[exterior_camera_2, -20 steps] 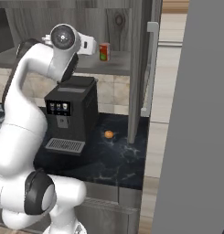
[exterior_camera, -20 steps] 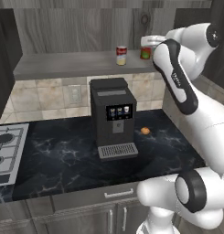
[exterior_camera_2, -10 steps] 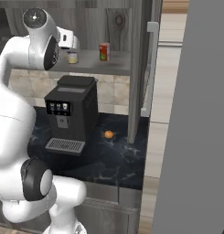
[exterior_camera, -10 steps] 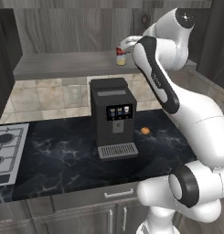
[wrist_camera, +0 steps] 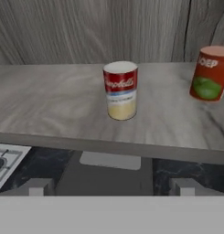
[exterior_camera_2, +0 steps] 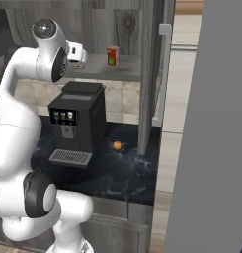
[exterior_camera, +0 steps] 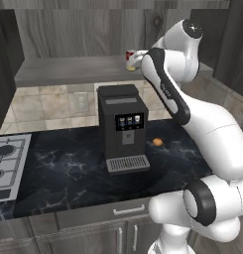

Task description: Restock the canned food cabinet by taking the new fresh canned food from the counter and placing it in the cabinet. Then, take the old canned food from the cabinet and place it on the counter.

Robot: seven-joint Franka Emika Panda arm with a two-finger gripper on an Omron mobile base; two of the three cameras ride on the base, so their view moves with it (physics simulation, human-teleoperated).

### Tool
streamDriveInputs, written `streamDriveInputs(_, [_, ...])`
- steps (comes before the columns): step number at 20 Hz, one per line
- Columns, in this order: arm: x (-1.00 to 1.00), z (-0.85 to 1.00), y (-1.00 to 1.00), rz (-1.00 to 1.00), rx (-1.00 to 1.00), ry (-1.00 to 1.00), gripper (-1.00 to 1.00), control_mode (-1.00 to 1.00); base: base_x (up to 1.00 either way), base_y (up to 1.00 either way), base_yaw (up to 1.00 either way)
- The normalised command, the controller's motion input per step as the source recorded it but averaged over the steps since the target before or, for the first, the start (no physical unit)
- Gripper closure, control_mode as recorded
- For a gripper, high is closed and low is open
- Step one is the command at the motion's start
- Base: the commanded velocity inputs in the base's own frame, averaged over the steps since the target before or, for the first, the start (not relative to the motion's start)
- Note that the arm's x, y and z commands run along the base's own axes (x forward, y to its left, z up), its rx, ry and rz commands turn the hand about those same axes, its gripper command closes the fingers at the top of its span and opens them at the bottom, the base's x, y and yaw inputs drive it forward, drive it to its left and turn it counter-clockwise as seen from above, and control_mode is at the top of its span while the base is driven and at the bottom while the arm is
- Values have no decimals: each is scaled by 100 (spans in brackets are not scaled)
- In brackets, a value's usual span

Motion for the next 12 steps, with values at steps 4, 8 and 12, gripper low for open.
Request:
streamDriveInputs(4, [18, -1, 0, 0, 0, 0, -100, -100, 0, 0, 0])
streamDriveInputs(8, [21, -3, 1, -1, 0, 0, -100, -100, 0, 0, 0])
streamDriveInputs(12, [35, -1, 6, -1, 0, 0, -100, -100, 0, 0, 0])
